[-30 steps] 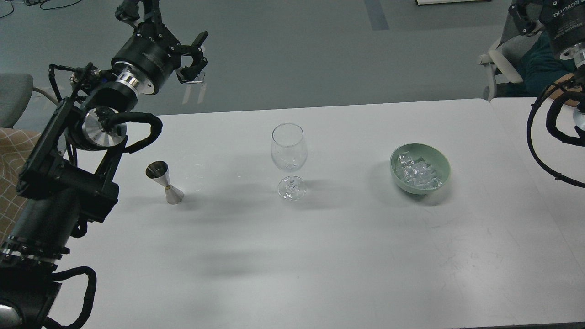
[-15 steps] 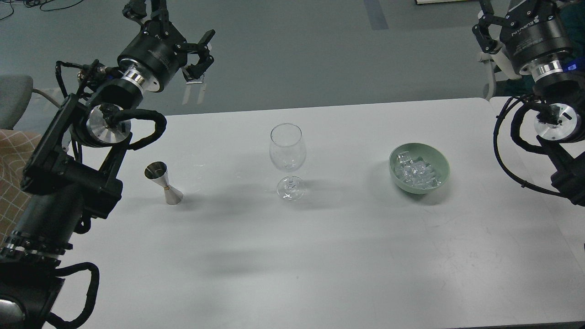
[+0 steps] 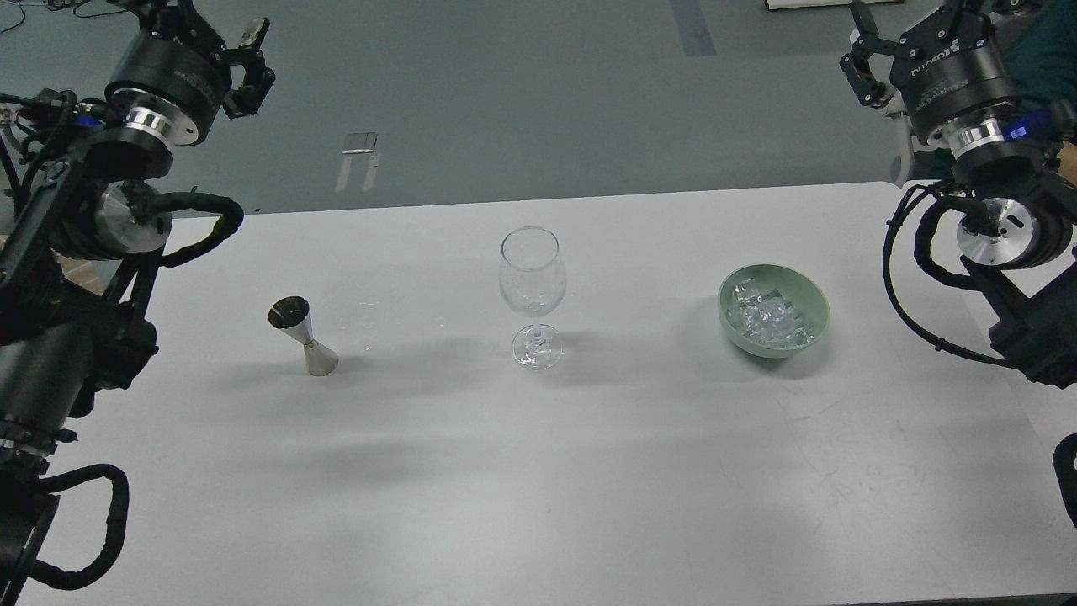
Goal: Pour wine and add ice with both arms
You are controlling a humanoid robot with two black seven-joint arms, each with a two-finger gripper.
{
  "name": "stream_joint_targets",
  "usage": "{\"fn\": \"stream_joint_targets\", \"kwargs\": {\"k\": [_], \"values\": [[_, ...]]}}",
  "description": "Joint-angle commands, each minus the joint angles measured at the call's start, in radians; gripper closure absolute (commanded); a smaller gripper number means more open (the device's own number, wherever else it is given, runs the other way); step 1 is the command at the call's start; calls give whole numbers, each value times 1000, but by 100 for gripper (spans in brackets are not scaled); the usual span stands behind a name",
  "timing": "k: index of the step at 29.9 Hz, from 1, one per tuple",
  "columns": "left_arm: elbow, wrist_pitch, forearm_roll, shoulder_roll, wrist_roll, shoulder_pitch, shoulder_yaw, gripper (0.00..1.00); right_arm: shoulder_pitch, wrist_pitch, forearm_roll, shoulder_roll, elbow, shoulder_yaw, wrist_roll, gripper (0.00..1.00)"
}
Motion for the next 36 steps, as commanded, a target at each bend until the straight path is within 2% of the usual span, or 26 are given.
{"fn": "stream_joint_targets", "kwargs": {"k": [1, 3, 8, 14, 31, 35, 36], "values": [[24, 27, -28, -41, 23, 5, -4, 1, 6, 0, 0, -1, 3, 4, 3, 0], [20, 32, -56, -67, 43, 9, -2, 1, 12, -2, 0, 1, 4, 6, 4, 0], [19, 21, -165, -119, 46, 4, -22, 1, 10, 0, 0, -11, 6, 9, 6, 0], [14, -68, -174, -144, 43, 13, -28, 1, 1, 0, 0, -16, 16, 10, 7, 0], [-30, -74, -170, -127, 50, 16, -22, 0, -11, 0, -2, -14, 35, 9, 9, 0], [-91, -73, -182, -124, 85, 45, -25, 0, -11, 0, 0, -16, 35, 10, 9, 0], [-116, -73, -182, -127, 112, 64, -27, 0, -13, 0, 0, -16, 36, 9, 9, 0]]}}
